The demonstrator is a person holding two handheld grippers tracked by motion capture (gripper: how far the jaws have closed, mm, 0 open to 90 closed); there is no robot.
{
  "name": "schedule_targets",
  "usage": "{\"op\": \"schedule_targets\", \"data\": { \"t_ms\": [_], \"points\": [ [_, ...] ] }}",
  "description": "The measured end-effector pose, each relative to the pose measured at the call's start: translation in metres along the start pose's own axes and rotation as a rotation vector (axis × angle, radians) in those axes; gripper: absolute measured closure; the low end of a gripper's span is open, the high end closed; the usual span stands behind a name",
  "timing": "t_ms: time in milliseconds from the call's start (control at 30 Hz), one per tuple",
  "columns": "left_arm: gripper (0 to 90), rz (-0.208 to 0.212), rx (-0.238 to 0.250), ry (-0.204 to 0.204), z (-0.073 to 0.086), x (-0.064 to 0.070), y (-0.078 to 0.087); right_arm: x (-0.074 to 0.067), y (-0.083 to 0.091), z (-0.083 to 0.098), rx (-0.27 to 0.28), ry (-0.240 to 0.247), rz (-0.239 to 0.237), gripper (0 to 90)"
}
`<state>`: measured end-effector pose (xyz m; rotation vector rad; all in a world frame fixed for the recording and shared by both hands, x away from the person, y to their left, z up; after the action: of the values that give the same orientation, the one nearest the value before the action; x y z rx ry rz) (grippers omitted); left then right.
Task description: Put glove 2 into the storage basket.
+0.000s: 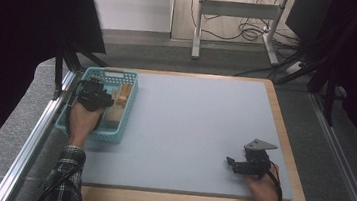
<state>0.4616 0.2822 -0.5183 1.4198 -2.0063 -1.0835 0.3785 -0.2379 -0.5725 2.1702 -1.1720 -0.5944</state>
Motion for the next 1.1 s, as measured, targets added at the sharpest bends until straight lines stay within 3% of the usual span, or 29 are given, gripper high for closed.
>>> {"op": "schedule_targets", "data": {
  "t_ms": [233,567,867,1100],
  "points": [
    [29.2,0.028,0.048,0.023,-0.003,0.003,0.014,0.000,0.000,0.000,0.000,0.000,0.000,15.2],
    [11.6,0.059,0.115,0.004,-0.006,0.012,0.037,0.000,0.000,0.000,-0.001,0.000,0.000,15.2],
    [10.1,0.133,0.162,-0.010,-0.005,0.021,0.048,0.000,0.000,0.000,-0.001,0.000,0.000,15.2],
    [8.9,0.166,0.184,-0.049,-0.006,0.033,0.055,0.000,0.000,0.000,-0.001,0.001,0.001,15.2]
  ]
}}
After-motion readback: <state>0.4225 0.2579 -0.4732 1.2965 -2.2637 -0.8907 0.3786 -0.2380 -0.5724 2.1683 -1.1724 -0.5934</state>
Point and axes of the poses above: each handheld gripper's, and its own axes: y roughly backward along the jaws, z roughly out of its underside, x roughly to its right, the point moved 6 cm from there along -y, roughly forward along the jaws, and after that the axes turned 12 degrees about -y, right-handed, at the moved point
